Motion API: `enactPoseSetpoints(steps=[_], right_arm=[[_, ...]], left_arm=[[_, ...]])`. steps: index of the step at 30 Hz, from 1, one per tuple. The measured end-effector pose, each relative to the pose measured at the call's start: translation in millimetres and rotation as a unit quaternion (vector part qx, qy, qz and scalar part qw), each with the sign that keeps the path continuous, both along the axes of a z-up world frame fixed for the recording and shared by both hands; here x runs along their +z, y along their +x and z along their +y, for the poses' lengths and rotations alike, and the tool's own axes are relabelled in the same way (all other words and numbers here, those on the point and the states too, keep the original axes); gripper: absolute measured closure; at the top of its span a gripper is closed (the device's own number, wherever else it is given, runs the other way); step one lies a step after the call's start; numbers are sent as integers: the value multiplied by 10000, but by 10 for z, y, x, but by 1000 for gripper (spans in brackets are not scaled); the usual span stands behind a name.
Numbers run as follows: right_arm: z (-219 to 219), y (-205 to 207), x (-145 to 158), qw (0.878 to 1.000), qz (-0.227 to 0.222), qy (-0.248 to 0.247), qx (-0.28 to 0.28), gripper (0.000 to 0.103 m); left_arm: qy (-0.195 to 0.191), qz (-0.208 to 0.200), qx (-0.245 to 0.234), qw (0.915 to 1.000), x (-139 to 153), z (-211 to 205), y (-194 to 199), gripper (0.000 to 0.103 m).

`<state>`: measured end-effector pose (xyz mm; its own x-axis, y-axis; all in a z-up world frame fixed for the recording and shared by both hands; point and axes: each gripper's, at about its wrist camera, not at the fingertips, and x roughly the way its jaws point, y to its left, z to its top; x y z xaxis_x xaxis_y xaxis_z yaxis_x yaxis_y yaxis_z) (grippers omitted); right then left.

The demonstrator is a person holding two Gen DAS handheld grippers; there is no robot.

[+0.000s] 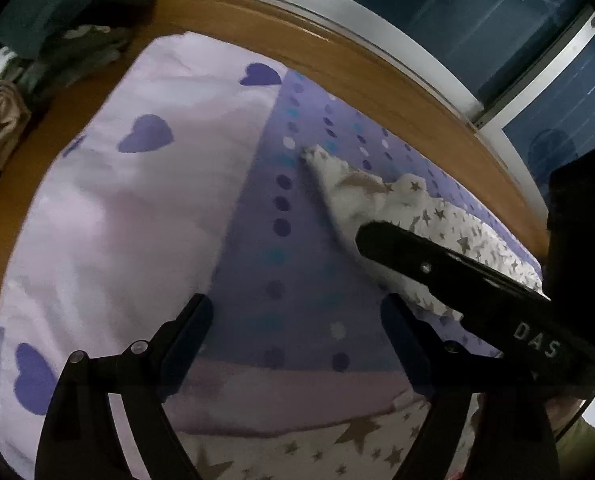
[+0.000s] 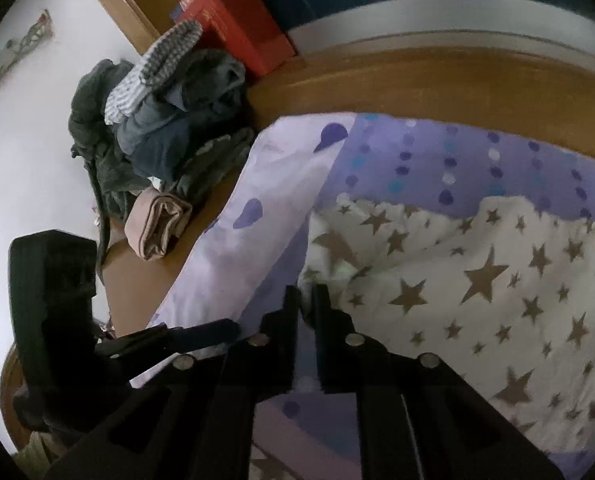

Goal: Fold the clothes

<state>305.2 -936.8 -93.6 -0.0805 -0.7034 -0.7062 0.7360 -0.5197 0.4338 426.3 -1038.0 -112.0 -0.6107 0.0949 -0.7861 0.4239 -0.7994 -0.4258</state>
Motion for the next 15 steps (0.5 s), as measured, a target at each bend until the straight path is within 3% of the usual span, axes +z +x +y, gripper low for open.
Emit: enactPoseSetpoints(steps=[2,4,6,11,15], right_arm=[[90,24,42,9999,101,69,-50,71],[303,38,40,9982,429,348,-251,48],[516,52,39,9941,757,627,-452,36],[1048,87,37,9742,1567,1315,-949,35],[1474,116,35,9484,2200,1853,-1338,35]], left_arm=[[-77,63,-22,9999,33,-14,17,15],[-184,122,-81,9997,68,-27,1,15],[-270,199,-106,9994,127,-73,-30,15],[-477,219,-247,9983,177,-193,-263,15],[-1123,49,-861,9899,164,-162,-647,15]])
